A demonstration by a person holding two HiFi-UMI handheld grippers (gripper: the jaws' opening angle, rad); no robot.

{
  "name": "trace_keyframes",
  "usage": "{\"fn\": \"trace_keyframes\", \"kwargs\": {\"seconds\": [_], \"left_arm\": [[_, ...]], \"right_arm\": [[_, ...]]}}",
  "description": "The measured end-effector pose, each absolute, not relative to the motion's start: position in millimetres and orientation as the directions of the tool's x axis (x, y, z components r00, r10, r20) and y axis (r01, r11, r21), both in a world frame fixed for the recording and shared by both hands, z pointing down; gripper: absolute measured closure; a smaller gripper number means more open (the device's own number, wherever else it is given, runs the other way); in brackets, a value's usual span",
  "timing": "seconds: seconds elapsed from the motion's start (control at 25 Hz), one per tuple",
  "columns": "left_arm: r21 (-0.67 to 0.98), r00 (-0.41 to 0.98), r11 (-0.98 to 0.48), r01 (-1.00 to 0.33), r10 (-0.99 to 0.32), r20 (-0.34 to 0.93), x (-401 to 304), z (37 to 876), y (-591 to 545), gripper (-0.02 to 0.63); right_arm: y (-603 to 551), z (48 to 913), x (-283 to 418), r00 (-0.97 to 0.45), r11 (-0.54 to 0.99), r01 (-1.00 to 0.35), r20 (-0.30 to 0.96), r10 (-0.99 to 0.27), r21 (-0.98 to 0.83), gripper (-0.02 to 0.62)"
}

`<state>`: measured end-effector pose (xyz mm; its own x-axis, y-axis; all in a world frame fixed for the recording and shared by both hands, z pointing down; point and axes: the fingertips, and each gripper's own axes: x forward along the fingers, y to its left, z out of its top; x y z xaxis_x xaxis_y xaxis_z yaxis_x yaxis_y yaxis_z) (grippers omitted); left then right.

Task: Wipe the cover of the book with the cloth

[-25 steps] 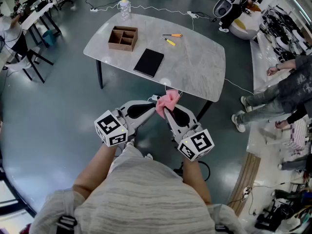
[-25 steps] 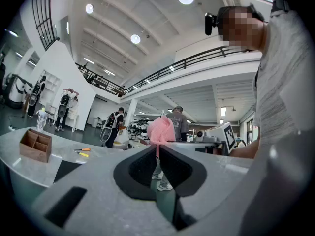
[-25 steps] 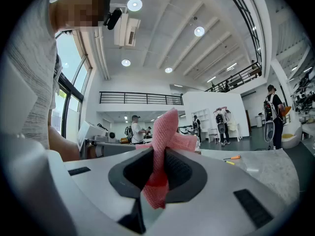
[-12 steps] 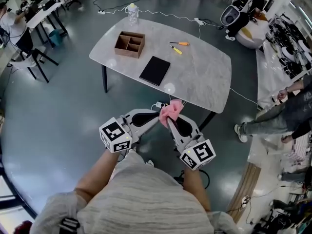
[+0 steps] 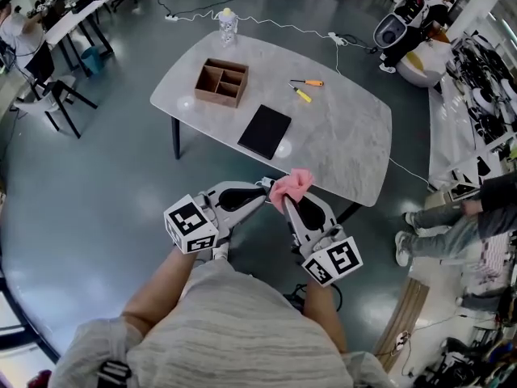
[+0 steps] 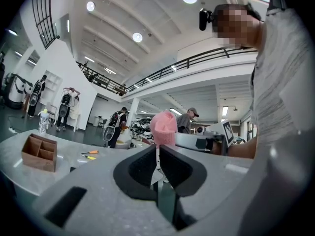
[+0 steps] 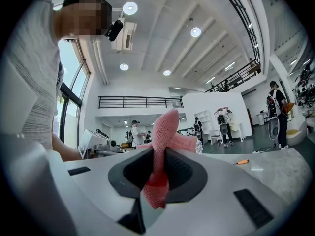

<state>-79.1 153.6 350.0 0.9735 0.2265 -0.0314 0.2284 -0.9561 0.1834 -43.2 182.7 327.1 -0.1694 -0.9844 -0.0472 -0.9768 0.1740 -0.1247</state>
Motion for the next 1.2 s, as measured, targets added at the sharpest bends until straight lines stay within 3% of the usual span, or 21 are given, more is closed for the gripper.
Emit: {"fn": "trace_keyframes", "kwargs": {"seconds": [0.44,0.84,1.2], "left_arm": [[0.151,0.975,-0.964,0.219,0.21,-0.07,-77.9,339.7,24.4,0.574],[0.137,0.984,-0.975,0.176,0.17,-0.053,-42.1,355.0,-34.5,0.574],[0.141,0.999,-0.989,0.045,0.042,-0.027,32.8,370.3,-79.0,0.574]], "right_arm": [[68.7,317.5,-10.3,-0.118,0.12,-0.99,-0.032,-0.992,-0.079,0.535],[-1.3,351.9,43.5,-0.134,0.149,-0.987,0.204,-0.97,0.063,0.535],[-66.4,414.5,128.6,-0.194,0.256,-0.96,0.397,-0.897,0.109,0.535]]}}
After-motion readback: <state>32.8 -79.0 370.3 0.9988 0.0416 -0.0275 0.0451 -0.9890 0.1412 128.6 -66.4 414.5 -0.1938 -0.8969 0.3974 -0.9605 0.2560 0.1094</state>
